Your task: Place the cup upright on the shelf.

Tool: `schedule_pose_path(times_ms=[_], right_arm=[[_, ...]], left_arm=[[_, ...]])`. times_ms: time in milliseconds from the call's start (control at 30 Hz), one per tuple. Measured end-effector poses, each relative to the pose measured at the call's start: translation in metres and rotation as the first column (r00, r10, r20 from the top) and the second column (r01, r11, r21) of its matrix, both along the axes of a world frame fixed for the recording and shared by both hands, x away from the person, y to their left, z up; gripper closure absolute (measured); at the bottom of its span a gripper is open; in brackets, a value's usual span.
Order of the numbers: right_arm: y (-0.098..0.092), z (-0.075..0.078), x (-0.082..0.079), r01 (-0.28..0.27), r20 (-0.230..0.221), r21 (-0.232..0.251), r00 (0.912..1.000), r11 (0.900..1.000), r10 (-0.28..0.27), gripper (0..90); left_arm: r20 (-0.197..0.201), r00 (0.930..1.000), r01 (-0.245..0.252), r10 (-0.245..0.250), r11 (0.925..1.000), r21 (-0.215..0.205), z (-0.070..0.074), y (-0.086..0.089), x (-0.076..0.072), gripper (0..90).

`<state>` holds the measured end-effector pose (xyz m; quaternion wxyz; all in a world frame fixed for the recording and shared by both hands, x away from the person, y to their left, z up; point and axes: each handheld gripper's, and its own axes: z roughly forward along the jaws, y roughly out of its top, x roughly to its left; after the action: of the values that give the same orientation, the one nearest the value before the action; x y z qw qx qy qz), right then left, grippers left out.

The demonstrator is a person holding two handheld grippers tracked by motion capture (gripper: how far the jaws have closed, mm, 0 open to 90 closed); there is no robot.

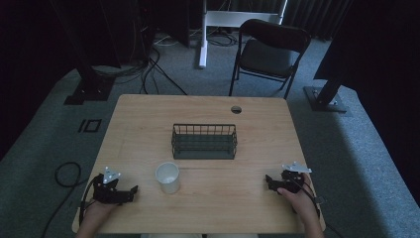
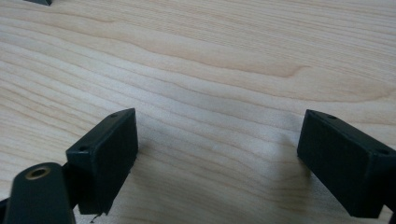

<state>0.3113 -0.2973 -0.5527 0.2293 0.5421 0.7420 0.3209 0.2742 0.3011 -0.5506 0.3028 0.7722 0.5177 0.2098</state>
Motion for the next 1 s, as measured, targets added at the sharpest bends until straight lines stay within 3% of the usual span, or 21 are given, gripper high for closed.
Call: schedule_pose_path(times_ms=[1000], right_arm=[[0.0008, 0.0003, -0.0004, -0.01, 0.003, 0.005, 0.9999, 1.0, 0.01, 13.1]], left_arm=[[0.0, 1.0, 0.0, 0.0, 1.0, 0.0, 0.0, 0.0, 0.0, 0.1]])
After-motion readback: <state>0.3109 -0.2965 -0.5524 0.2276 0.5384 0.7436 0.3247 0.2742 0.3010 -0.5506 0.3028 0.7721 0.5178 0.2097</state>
